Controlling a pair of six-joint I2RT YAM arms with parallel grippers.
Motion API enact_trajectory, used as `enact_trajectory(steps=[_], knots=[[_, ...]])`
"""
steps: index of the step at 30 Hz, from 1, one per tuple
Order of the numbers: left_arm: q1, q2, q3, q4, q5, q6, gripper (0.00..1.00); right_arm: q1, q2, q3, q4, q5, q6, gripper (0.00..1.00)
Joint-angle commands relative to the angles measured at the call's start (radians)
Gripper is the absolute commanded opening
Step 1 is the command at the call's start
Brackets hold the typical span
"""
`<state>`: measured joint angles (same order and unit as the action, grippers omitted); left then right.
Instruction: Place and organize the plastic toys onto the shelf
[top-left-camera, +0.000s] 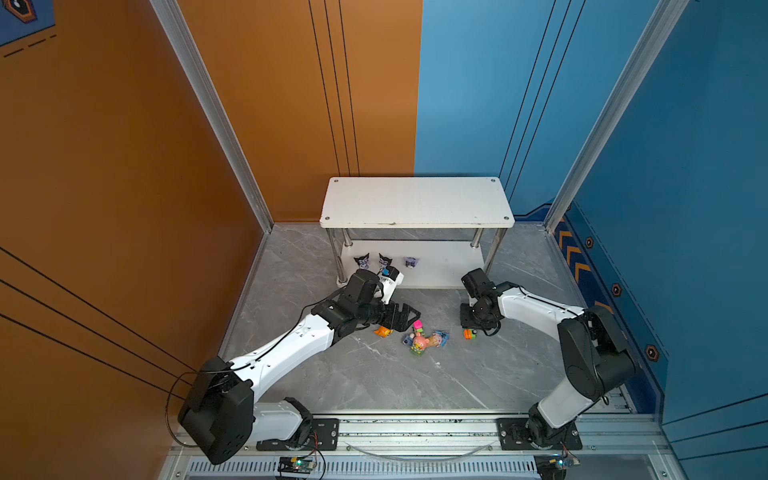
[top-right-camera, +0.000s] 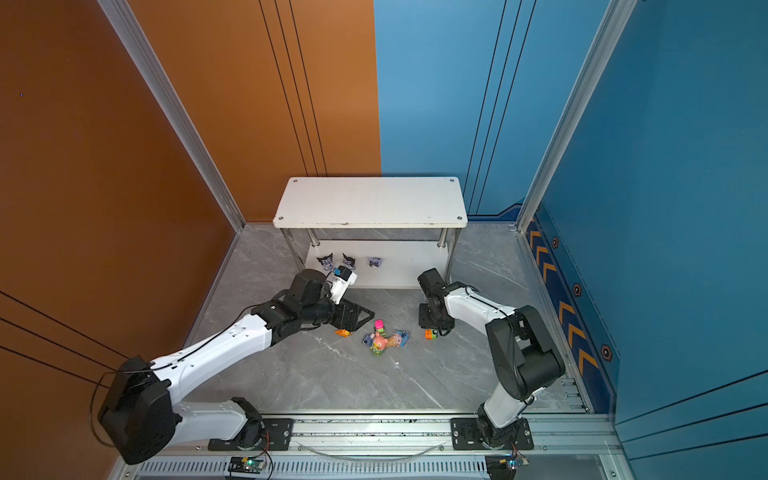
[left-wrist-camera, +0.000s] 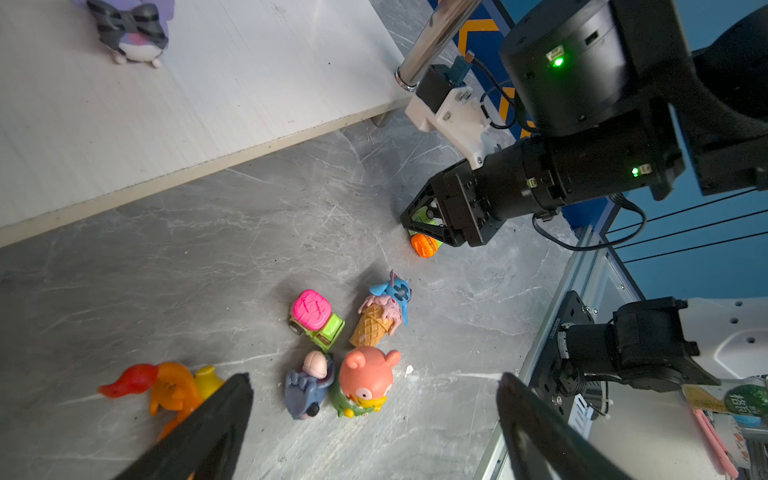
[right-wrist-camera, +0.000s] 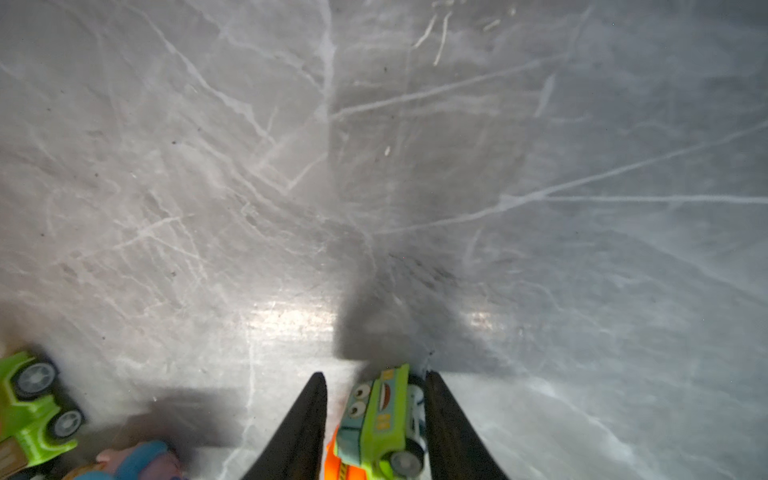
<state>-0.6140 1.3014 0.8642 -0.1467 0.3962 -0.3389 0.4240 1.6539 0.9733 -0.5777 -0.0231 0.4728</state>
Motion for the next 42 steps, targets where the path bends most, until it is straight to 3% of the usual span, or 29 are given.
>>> enact_trajectory(steps=[1,18,25,36,42], knots=[[0.013,-0.014,-0.011,0.004,0.022,0.020,0.93,0.013,0.022,0.033,-0.069,0.047,-0.026,0.41],[0.026,-0.035,-0.035,0.009,0.031,0.018,0.93,0.033,0.056,0.067,-0.095,0.074,-0.039,0.30],[0.027,-0.022,-0.041,0.033,0.051,0.003,0.93,-0.011,-0.038,0.020,-0.025,-0.019,-0.004,0.27],[-0.058,-0.038,-0.091,0.178,0.114,-0.048,0.92,-0.118,-0.268,-0.155,0.310,-0.298,0.184,0.23],[-0.113,-0.016,-0.140,0.345,0.083,-0.145,0.90,-0.115,-0.330,-0.253,0.547,-0.355,0.334,0.23]])
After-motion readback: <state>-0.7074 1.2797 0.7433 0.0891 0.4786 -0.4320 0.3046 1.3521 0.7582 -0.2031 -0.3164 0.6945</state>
